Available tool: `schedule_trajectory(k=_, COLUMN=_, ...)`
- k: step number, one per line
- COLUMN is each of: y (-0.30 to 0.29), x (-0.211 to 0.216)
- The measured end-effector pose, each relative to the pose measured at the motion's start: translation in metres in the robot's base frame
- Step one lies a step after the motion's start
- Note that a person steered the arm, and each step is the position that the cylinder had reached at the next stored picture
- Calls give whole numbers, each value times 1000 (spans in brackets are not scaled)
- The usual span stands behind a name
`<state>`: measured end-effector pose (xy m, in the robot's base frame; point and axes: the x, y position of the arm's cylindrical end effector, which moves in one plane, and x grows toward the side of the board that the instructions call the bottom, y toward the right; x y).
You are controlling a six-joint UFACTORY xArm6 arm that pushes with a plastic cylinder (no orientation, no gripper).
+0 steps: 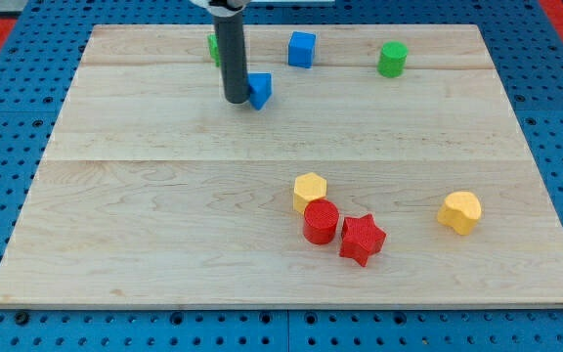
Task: Push blue triangle to the bottom left of blue cube
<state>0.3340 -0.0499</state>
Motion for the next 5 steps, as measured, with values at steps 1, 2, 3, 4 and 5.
schedule_trajectory(k=1, y=19, x=-12)
schedule_trajectory(k=2, y=18, x=-20)
schedule_trajectory(k=3, y=29, x=-14)
schedule_trajectory(k=4, y=35, x=-14)
schedule_trajectory(k=5, y=34, x=47)
